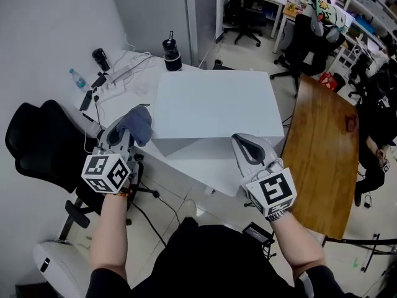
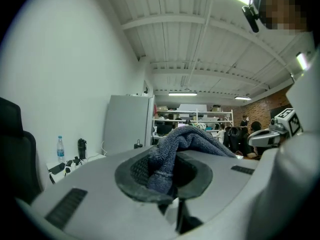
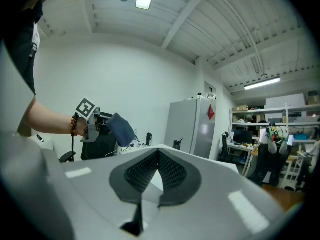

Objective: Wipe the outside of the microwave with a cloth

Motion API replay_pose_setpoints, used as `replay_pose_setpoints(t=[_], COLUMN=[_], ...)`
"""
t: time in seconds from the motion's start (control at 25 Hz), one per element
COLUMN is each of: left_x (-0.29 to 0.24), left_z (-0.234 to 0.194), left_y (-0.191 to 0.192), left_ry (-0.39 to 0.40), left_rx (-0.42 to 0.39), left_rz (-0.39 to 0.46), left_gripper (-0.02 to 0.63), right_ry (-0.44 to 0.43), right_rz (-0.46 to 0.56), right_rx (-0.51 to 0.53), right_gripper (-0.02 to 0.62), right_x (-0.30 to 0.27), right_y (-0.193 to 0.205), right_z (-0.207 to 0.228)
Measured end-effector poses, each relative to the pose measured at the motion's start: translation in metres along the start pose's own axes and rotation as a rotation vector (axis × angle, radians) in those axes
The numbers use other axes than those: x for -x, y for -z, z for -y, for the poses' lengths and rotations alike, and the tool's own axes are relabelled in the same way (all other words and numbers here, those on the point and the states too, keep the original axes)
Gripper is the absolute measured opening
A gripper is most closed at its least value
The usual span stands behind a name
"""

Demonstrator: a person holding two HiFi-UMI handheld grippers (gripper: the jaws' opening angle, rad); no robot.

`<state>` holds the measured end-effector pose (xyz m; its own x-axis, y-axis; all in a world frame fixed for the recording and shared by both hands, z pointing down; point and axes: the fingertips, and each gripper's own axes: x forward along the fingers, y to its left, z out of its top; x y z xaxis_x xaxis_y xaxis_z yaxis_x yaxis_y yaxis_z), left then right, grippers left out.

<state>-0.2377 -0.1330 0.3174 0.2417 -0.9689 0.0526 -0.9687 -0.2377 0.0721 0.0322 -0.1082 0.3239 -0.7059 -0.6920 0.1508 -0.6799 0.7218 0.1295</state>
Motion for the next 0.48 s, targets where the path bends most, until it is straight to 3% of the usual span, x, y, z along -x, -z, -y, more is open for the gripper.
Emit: replay_pose_setpoints(t=[0.48], left_x=[0.065], left_z=[0.165], left_y=[0.007], left_ry=[0.193], left_rx=[-0.012], left_rz=[0.006], left_gripper=[0.044], right_ry=[-0.033], right_rz=[0.022], right_rx=[0.003], right_gripper=[0.0], right_x=[0.082], right_y=[0.011], right_z=[-0.025])
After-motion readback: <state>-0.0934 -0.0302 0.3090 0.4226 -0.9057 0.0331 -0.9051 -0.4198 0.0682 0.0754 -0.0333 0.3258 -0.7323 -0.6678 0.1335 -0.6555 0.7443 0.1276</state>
